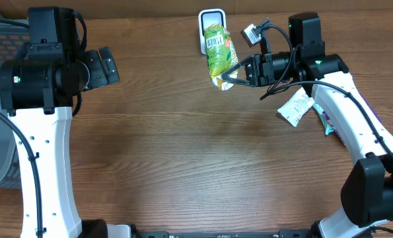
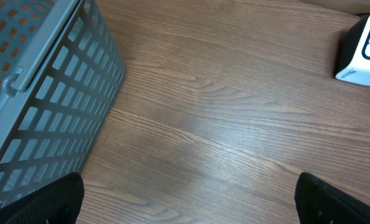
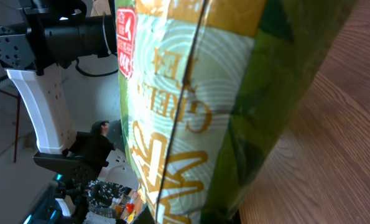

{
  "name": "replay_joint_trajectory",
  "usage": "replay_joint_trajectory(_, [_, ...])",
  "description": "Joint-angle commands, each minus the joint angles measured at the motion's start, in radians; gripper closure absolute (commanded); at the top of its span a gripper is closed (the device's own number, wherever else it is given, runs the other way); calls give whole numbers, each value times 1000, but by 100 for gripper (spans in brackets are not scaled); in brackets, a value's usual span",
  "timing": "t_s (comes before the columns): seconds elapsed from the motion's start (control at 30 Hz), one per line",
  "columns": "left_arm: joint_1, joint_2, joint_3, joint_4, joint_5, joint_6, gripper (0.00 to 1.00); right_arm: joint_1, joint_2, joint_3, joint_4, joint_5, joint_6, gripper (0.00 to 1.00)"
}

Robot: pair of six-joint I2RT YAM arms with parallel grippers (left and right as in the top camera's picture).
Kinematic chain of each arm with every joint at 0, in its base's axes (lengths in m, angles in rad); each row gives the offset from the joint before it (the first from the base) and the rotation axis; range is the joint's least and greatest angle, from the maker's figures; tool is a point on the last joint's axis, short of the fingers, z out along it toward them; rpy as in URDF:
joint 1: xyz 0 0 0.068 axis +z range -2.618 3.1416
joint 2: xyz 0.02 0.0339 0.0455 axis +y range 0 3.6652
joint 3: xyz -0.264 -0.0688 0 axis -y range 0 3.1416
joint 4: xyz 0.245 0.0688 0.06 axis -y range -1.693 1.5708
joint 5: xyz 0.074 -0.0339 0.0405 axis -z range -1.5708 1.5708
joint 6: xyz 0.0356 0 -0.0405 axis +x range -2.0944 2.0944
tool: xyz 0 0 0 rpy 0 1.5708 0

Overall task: Scan the item barcode
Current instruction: 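Lift the green pouch and hold its barcode before the scanner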

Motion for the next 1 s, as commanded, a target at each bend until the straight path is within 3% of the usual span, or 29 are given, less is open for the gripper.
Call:
replay_joint_trajectory(0.0, [0,-17,20,0,5,-15,0,-2,-31,31,14,-31,5,96])
replay_joint_trajectory(0.07, [0,-17,20,0,4,-15,1,-2,-31,31,-31,137,44,96])
replay_joint_trajectory(0.23, [0,-17,20,0,4,-15,0,74,-28,31,-288,851,42,96])
replay_joint_trajectory(0.43, [0,-17,20,1,4,-15,1,175,-17,138,-431,1426,49,97])
replay_joint_trajectory(0.73, [0,-17,20,0,5,-15,0,214,216,709,-623,1831,-118,97])
replay_joint_trajectory(0.83, [0,-17,20,0,4,-15,0,227,327,809,-603,1927,-204,97])
replay_joint_trajectory(0.97, [0,-17,20,0,4,-15,0,241,452,811,-462,2067,-337,96])
